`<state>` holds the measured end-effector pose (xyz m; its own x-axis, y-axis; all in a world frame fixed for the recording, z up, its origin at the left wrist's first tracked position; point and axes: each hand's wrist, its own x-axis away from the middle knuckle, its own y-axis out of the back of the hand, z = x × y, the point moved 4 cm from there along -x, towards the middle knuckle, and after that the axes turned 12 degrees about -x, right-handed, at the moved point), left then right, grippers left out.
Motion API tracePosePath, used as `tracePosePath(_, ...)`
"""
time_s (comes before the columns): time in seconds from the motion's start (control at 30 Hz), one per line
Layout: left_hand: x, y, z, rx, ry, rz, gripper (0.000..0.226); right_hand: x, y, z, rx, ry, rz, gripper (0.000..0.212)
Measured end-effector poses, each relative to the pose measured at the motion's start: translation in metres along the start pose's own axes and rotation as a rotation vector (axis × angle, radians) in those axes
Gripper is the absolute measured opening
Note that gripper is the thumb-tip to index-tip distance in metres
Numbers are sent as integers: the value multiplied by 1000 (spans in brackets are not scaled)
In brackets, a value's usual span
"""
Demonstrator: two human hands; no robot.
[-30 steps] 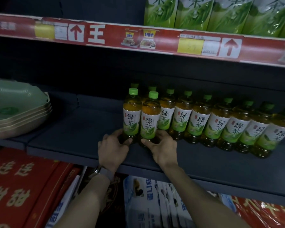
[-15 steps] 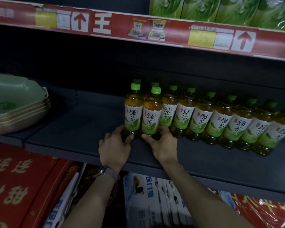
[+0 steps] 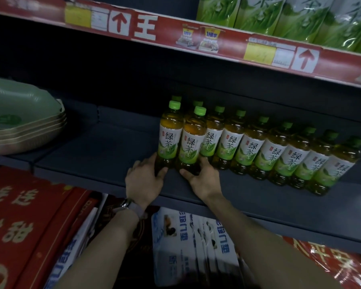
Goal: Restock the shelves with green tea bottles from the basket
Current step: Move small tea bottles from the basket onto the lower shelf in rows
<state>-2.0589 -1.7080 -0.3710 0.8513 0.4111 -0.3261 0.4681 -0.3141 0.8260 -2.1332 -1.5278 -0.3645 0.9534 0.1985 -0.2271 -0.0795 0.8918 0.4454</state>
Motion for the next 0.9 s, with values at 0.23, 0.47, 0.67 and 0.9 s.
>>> tracePosePath(0.23, 15, 21, -3, 125, -6, 77, 43, 29, 7, 7, 119, -40, 90, 57)
tracePosePath(0.47, 63, 54, -43, -36, 11, 74, 39, 103, 40, 14, 190, 64, 127, 42)
tracePosePath(0.67, 139, 43, -77, -111, -176, 269, 30, 164, 64, -4, 253, 138, 167, 36)
tracePosePath(0.9, 224, 12, -60, -242, -168, 485, 31, 252, 70, -60, 322, 8, 356, 30)
